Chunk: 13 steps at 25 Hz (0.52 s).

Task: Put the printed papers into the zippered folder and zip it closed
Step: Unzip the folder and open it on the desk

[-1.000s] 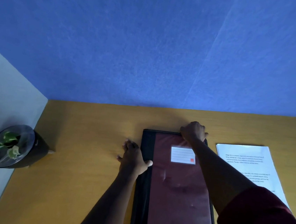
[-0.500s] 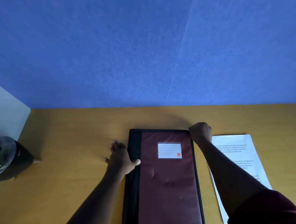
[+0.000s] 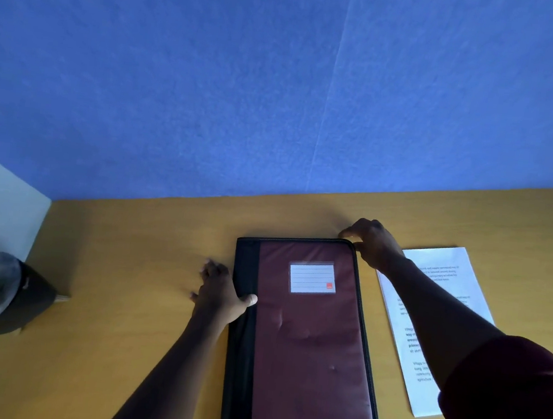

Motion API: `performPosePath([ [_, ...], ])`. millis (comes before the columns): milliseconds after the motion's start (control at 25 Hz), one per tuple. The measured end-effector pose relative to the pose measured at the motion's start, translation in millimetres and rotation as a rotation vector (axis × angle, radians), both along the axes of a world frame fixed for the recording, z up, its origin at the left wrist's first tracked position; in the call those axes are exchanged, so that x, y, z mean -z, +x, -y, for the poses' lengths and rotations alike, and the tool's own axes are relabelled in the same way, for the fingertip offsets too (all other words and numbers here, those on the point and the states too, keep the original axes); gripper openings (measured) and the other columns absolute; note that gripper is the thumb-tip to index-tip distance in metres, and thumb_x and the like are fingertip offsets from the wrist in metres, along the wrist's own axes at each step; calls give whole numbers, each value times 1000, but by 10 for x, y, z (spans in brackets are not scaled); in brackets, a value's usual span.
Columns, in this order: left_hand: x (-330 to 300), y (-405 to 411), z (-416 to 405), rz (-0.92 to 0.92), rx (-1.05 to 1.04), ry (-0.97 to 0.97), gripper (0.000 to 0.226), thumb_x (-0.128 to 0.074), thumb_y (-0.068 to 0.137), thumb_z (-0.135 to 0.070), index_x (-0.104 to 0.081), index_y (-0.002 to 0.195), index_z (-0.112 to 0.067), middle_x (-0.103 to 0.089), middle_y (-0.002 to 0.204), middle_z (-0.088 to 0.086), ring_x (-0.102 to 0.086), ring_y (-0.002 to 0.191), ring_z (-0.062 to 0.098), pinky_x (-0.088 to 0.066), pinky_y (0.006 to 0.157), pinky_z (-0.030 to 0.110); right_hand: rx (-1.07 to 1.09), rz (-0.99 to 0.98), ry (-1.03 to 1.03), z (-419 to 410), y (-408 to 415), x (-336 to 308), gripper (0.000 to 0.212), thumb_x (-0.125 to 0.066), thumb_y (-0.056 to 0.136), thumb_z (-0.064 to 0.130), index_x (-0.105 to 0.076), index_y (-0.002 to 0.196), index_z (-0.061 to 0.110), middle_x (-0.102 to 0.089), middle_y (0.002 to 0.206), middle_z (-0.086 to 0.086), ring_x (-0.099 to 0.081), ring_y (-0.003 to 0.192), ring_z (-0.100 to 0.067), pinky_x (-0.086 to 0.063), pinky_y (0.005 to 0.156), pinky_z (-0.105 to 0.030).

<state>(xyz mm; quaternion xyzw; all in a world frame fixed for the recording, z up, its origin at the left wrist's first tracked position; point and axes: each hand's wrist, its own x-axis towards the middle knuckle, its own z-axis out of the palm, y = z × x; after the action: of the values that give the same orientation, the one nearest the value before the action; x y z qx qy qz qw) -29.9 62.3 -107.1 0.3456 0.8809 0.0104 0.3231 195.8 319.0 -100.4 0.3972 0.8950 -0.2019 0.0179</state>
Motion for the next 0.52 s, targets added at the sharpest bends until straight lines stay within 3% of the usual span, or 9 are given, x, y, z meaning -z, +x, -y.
performPosePath([
  [320,-24,8,-1,-12,8,-10,113,-68,83,-58,-2,155,-1,14,164,18,6,152,34,-26,112,67,5,-29,176,51,64,93,29,-65,87,-2,-73,104,19,-70,106,-4,-60,95,-29,-55,69,-39],
  [520,-19,6,-4,-16,10,-13,114,-67,84,-59,0,155,-1,14,164,18,6,152,35,-27,113,66,-1,-70,122,43,55,97,36,-61,89,-5,-74,109,22,-69,112,-3,-59,102,-29,-56,76,-43],
])
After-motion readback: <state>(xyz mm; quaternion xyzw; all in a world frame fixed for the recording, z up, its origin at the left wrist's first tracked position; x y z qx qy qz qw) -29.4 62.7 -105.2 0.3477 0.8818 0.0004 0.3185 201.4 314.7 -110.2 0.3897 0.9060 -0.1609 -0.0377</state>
